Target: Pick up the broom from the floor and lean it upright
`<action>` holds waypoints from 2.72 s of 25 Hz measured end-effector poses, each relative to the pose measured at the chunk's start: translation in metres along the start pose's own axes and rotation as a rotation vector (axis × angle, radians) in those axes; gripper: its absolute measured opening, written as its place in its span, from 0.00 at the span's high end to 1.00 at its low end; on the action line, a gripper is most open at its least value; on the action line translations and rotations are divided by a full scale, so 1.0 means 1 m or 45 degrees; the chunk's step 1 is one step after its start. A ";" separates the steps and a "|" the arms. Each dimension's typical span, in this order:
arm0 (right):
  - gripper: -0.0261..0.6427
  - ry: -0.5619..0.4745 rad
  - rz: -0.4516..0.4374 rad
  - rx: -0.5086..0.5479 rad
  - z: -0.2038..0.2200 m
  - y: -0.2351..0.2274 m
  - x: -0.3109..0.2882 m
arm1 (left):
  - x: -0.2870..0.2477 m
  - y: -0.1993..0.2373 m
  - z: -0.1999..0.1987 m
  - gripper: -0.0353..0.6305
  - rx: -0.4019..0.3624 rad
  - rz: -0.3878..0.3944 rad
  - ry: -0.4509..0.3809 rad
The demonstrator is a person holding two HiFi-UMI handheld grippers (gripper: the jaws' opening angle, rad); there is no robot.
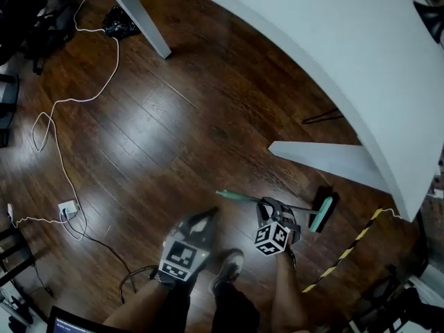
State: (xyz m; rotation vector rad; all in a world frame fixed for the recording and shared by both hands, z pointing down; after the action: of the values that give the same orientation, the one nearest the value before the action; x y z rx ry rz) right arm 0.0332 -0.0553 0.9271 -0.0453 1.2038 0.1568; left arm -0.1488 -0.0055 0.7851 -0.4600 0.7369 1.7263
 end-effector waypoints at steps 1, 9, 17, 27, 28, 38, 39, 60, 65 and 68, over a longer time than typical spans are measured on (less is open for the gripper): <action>0.82 -0.011 0.028 -0.032 0.001 -0.003 0.014 | 0.002 -0.005 -0.013 0.95 -0.016 0.021 -0.004; 0.83 -0.096 0.197 -0.210 0.026 -0.037 0.110 | 0.025 -0.056 -0.083 0.95 -0.080 0.076 -0.066; 0.83 -0.208 0.316 -0.391 0.066 -0.087 0.183 | 0.022 -0.105 -0.127 0.95 -0.085 0.075 -0.075; 0.83 -0.444 0.376 -0.650 0.092 -0.213 0.231 | -0.019 -0.163 -0.180 0.95 -0.203 0.086 -0.061; 0.83 -0.470 0.375 -0.667 0.089 -0.226 0.233 | -0.024 -0.166 -0.183 0.95 -0.209 0.080 -0.058; 0.83 -0.630 0.404 -0.752 0.042 -0.318 0.237 | -0.054 -0.155 -0.204 0.95 -0.173 -0.092 -0.048; 0.83 -0.651 0.404 -0.759 0.036 -0.322 0.238 | -0.056 -0.154 -0.205 0.95 -0.172 -0.103 -0.045; 0.82 -0.782 0.451 -0.752 -0.001 -0.353 0.251 | -0.066 -0.157 -0.193 0.95 -0.203 -0.159 0.037; 0.78 -0.803 0.507 -0.692 -0.009 -0.353 0.251 | -0.064 -0.147 -0.187 0.95 -0.198 -0.165 0.054; 0.74 -0.809 0.513 -0.684 -0.011 -0.355 0.251 | -0.061 -0.143 -0.185 0.95 -0.195 -0.172 0.057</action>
State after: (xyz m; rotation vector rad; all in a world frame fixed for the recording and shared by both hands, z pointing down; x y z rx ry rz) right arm 0.1626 -0.3834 0.6723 -0.2064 0.4978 0.7865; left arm -0.0078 -0.1534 0.6557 -0.6413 0.5939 1.6560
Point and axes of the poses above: the fingertips, and each gripper's own axes: x backward along the fingers, y to its left, z out of its underside, the point moved 6 cm from there along x, backward along the fingers, and after that the axes turned 6 degrees about -z, right-handed, at the moved point
